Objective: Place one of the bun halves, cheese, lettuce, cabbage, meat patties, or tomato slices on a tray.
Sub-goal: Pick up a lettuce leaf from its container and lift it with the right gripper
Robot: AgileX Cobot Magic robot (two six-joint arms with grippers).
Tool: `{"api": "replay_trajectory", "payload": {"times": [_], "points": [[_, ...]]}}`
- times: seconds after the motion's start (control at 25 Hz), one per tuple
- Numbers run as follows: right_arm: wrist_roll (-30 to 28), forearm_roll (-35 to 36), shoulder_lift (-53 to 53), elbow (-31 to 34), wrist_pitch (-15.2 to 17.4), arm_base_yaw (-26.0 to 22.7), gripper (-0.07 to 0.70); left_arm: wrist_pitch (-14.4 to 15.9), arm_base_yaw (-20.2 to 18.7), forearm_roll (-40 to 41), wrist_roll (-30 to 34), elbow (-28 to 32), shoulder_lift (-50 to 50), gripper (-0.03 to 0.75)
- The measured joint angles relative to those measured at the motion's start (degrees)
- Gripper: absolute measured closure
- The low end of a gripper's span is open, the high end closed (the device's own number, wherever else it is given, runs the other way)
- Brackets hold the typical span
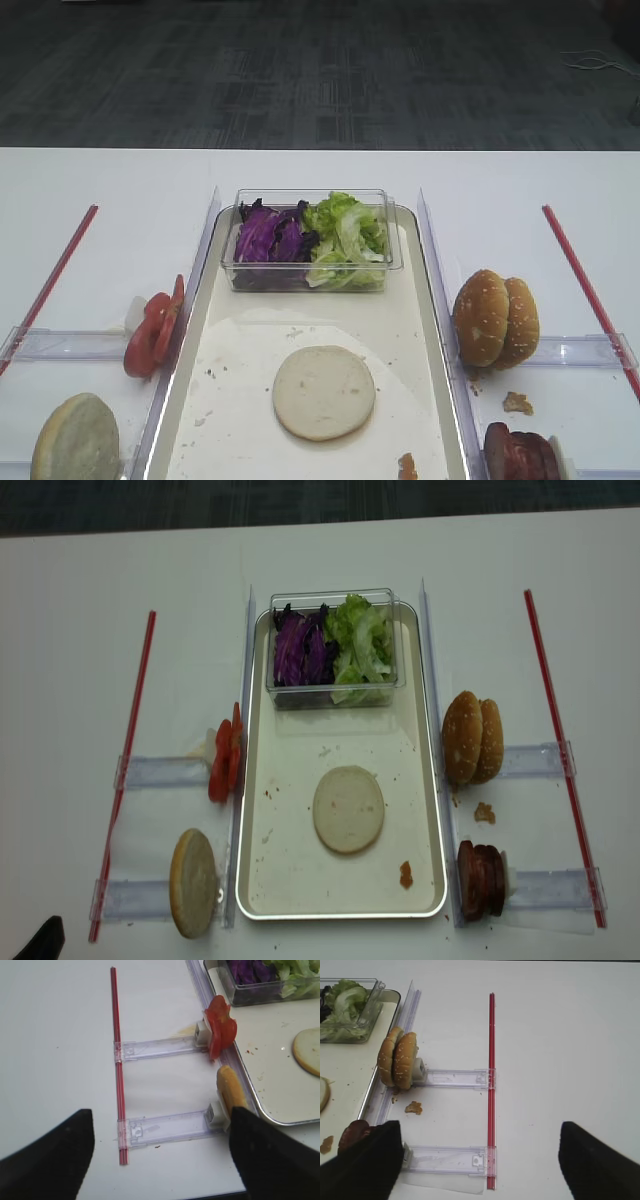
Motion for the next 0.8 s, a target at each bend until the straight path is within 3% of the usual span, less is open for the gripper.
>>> {"api": "replay_trajectory", "payload": {"times": [0.4, 0.8], "points": [[0.36, 0.46, 0.72, 0.0, 1.49, 0.0, 0.018, 0.0, 0.0, 0.0, 0.0, 0.0, 0.0, 0.207], [0.46, 0.48, 18.36, -6.0, 1.45, 0.0, 0.022, 0.0, 0.0, 0.0, 0.0, 0.0, 0.0, 0.218]]}}
